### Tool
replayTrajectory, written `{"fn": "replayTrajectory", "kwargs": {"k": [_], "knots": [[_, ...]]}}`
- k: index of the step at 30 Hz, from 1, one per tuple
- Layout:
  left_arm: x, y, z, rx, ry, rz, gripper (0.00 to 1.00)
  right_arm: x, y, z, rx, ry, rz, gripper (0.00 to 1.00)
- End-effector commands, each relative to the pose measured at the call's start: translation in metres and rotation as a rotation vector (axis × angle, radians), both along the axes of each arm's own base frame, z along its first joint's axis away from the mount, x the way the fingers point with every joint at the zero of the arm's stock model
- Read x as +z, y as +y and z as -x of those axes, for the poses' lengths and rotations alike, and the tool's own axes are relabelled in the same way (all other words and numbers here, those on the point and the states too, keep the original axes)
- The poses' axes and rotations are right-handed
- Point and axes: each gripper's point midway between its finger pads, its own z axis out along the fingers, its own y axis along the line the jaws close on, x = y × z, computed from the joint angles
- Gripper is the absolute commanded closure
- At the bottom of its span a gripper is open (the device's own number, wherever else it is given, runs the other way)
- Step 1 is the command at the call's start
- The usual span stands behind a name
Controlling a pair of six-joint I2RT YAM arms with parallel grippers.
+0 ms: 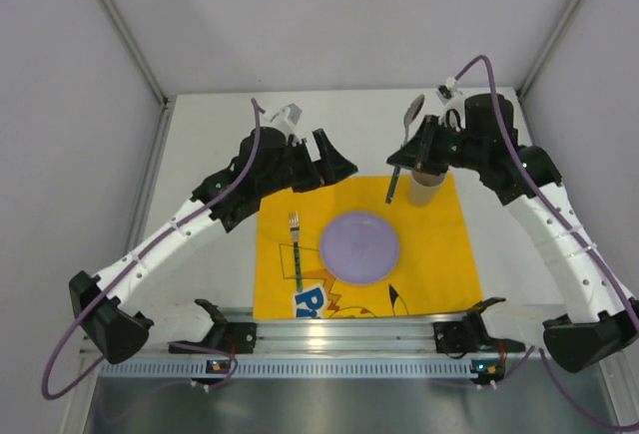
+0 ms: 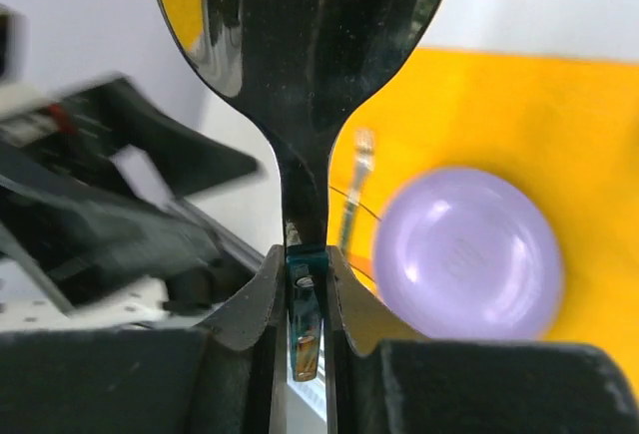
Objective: Set the dinner table for one person
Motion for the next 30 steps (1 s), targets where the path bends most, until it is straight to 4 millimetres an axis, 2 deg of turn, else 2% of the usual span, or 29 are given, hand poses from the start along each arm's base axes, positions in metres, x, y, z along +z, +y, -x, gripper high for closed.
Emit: {"fn": "replayTrajectory", "kwargs": {"k": [1, 2, 3, 5, 6, 8, 9, 10, 11, 15, 19, 24, 26, 27, 30], "knots": [[-0.04, 0.081, -0.018, 0.267, 0.01, -0.402, 0.01, -0.07, -0.061, 0.037, -0.054, 0.142, 0.395, 1.0], [-0.038, 0.096, -0.026, 0.331, -0.005, -0.452, 0.02, -0.092, -0.075, 0.053, -0.041, 0.206, 0.477, 1.0], [-0.047, 0.11, -0.023, 0.342, 0.016, -0.525, 0.01, -0.123, -0.088, 0.068, -0.041, 0.275, 0.543, 1.0], [-0.053, 0.129, -0.028, 0.384, 0.025, -0.582, 0.01, -0.156, -0.095, 0.091, -0.003, 0.358, 0.578, 1.0], [-0.056, 0.139, -0.029, 0.406, 0.03, -0.607, 0.01, -0.185, -0.095, 0.115, 0.047, 0.448, 0.569, 1.0], [-0.066, 0.16, -0.032, 0.457, 0.065, -0.629, 0.02, -0.206, -0.09, 0.134, 0.078, 0.517, 0.525, 1.0], [-0.063, 0.164, -0.031, 0.455, 0.061, -0.606, 0.02, -0.227, -0.096, 0.147, 0.073, 0.577, 0.544, 1.0], [-0.061, 0.174, -0.039, 0.492, 0.058, -0.579, 0.02, -0.233, -0.096, 0.146, 0.052, 0.576, 0.541, 1.0], [-0.067, 0.179, -0.039, 0.495, 0.071, -0.569, 0.02, -0.243, -0.103, 0.148, 0.028, 0.581, 0.57, 1.0], [-0.075, 0.192, -0.044, 0.515, 0.104, -0.537, 0.03, -0.254, -0.105, 0.132, -0.01, 0.574, 0.606, 1.0], [-0.085, 0.186, -0.052, 0.477, 0.13, -0.552, 0.05, -0.261, -0.099, 0.11, -0.026, 0.55, 0.609, 1.0], [-0.078, 0.187, -0.058, 0.48, 0.111, -0.567, 0.07, -0.272, -0.097, 0.093, -0.04, 0.548, 0.639, 1.0], [-0.076, 0.189, -0.06, 0.481, 0.102, -0.573, 0.07, -0.274, -0.096, 0.086, -0.052, 0.54, 0.645, 0.93], [-0.077, 0.189, -0.06, 0.482, 0.103, -0.578, 0.07, -0.273, -0.094, 0.082, -0.058, 0.526, 0.637, 0.83], [-0.081, 0.191, -0.061, 0.474, 0.11, -0.596, 0.07, -0.272, -0.092, 0.075, -0.062, 0.52, 0.636, 0.65]]}}
